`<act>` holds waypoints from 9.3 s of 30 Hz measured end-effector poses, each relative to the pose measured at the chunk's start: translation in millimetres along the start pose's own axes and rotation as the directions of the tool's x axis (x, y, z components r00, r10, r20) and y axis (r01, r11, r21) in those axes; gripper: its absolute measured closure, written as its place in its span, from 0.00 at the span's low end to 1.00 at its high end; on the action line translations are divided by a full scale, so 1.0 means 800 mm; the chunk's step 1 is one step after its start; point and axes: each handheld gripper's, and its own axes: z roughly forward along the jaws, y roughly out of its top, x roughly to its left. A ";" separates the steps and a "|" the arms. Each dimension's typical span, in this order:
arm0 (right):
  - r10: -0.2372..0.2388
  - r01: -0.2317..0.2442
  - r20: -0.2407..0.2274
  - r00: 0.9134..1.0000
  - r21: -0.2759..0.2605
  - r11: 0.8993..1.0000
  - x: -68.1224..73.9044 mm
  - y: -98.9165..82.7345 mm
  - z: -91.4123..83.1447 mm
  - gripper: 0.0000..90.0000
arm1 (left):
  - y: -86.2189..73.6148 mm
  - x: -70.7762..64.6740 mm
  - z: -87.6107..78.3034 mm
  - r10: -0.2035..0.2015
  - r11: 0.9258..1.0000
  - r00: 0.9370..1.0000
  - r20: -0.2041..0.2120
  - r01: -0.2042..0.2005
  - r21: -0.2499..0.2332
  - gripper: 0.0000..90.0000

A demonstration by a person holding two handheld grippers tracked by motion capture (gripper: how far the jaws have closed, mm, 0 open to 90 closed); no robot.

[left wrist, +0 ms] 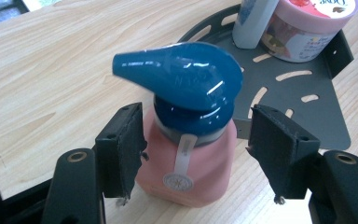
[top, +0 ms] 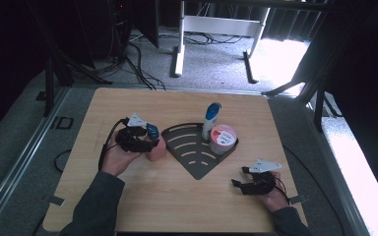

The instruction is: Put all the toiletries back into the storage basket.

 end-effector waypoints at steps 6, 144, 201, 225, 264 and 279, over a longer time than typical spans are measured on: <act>0.000 0.000 -0.001 1.000 0.001 1.000 0.000 0.000 0.000 0.33 | 0.000 0.001 0.008 0.001 1.000 1.000 -0.001 -0.001 0.008 0.41; -0.003 0.003 -0.006 1.000 0.000 1.000 -0.001 0.001 0.001 0.32 | 0.071 -0.038 -0.027 0.074 0.997 0.997 0.029 -0.074 0.003 0.59; -0.006 0.006 -0.009 1.000 0.000 1.000 -0.002 0.001 0.001 0.32 | 0.119 -0.063 0.036 0.091 0.996 0.996 -0.002 -0.091 0.003 0.59; -0.006 0.006 -0.008 1.000 0.001 1.000 -0.002 0.001 0.001 0.32 | 0.124 -0.063 0.075 0.082 0.997 0.996 -0.016 -0.082 -0.003 0.59; -0.006 0.006 -0.011 1.000 0.000 1.000 -0.002 0.001 0.001 0.32 | 0.152 -0.075 0.122 0.097 0.995 0.994 -0.046 -0.097 0.011 0.59; -0.009 0.009 -0.012 1.000 -0.001 1.000 -0.003 0.001 0.001 0.32 | 0.150 -0.064 0.142 0.049 0.999 0.997 -0.059 -0.048 0.016 0.59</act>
